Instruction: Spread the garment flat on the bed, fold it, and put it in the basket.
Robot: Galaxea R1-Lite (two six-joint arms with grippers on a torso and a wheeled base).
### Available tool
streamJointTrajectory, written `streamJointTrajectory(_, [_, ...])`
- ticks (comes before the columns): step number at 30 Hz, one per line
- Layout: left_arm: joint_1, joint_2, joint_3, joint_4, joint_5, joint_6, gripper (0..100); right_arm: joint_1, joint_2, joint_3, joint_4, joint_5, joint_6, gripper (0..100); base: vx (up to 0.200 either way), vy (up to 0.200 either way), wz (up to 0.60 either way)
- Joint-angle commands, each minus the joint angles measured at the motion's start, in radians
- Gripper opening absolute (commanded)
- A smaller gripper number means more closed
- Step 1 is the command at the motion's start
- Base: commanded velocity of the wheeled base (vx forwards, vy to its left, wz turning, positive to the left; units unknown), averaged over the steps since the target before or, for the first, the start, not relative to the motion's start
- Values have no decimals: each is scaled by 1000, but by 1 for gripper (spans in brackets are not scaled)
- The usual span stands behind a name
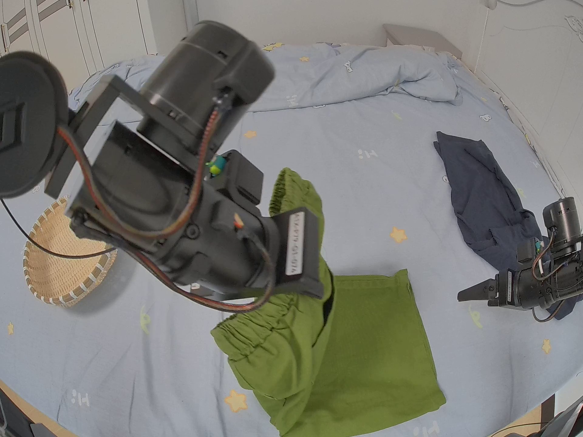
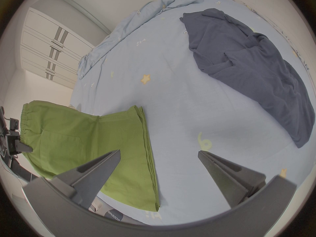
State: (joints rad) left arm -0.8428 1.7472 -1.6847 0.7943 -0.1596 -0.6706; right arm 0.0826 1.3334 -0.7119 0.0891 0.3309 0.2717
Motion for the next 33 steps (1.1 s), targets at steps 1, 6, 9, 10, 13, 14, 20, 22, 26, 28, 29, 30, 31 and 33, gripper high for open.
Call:
streamJointTrajectory(1, [-42,66,-41,-3,14,-1,0,0,1,0,0,0,0,100,0,0,0])
streamJointTrajectory(6, [-52,101,-67,-6,17,-7,0,0,1,0,0,-1,0,100,0,0,0])
streamJointTrajectory(9, [-52,104,-72,-6,17,-12,0,0,1,0,-2,-1,0,100,0,0,0])
streamJointTrajectory(10, [-56,115,-90,-9,17,-37,0,0,1,0,0,-1,0,100,0,0,0])
streamJointTrajectory(13, [-68,124,-107,-9,15,-56,0,0,1,0,0,-1,0,100,0,0,0])
streamJointTrajectory(14, [-73,126,-107,-10,15,-58,0,0,1,0,0,-1,0,100,0,0,0])
streamJointTrajectory(20, [-101,153,-107,-78,17,-102,100,0,0,2,0,-1,0,100,0,0,0])
streamJointTrajectory(22, [-119,166,-107,-112,15,-133,100,0,0,2,-2,-1,0,100,0,0,0])
streamJointTrajectory(26, [-165,176,-90,-185,15,-178,100,0,1,2,0,-1,0,100,0,0,0])
streamJointTrajectory(28, [-177,178,-79,-210,15,-191,100,0,1,2,-2,-1,0,100,0,0,0])
streamJointTrajectory(29, [-196,176,-47,-260,15,-211,100,0,3,2,-2,-3,0,100,0,0,0])
streamJointTrajectory(30, [-200,175,-40,-268,15,-214,100,0,3,2,-2,-1,0,100,0,0,0])
streamJointTrajectory(31, [-205,164,-1,-313,15,-219,100,0,3,2,-2,-3,0,100,0,0,0])
streamJointTrajectory(33, [-203,152,33,-352,17,-221,100,0,3,2,-2,-1,0,100,0,0,0])
